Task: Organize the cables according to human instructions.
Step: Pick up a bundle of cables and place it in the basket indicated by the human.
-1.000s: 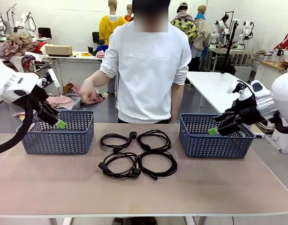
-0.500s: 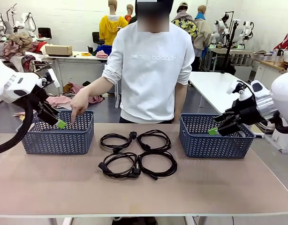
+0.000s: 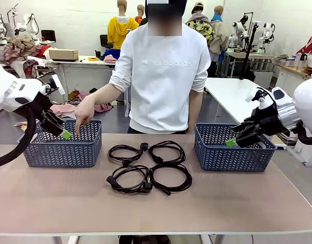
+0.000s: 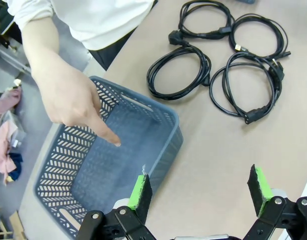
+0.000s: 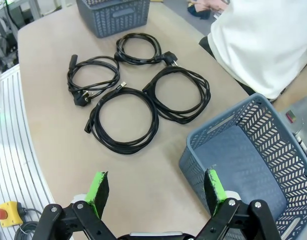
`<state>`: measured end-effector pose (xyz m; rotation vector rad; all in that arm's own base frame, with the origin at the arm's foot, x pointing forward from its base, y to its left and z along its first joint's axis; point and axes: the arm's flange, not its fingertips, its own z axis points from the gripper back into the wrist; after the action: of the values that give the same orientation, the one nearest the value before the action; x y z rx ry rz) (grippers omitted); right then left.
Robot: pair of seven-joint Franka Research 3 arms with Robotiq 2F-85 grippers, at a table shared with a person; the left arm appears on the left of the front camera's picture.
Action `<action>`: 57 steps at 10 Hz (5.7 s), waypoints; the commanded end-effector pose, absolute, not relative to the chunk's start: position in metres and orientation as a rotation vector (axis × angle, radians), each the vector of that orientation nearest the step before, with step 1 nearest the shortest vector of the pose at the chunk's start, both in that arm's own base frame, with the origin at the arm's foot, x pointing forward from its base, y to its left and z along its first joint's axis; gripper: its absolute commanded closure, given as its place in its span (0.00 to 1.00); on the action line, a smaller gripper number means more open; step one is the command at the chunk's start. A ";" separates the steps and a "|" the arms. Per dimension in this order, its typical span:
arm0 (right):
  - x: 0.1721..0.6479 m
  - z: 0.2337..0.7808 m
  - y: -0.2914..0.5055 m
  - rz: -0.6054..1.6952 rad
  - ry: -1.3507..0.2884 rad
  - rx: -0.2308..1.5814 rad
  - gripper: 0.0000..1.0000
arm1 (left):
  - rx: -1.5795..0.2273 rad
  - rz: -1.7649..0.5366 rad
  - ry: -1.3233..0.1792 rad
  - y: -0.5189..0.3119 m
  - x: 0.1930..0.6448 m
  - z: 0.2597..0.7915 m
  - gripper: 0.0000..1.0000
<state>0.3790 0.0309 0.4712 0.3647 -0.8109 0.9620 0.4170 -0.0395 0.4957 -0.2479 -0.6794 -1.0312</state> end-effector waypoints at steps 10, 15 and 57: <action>0.383 0.469 0.030 0.982 -0.828 0.376 0.00 | -0.066 -1.513 -0.419 -0.183 0.442 0.469 0.00; 0.383 0.469 0.030 0.982 -0.828 0.376 0.00 | -0.040 -1.586 -0.218 -0.266 0.444 0.408 0.00; 0.383 0.469 0.030 0.982 -0.828 0.376 0.00 | -0.031 -1.712 -0.096 -0.293 0.423 0.335 1.00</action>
<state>0.3787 0.0304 0.4710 0.3621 -0.8069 0.9641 0.4252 -0.3023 0.3248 -0.0575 -0.0821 -1.7140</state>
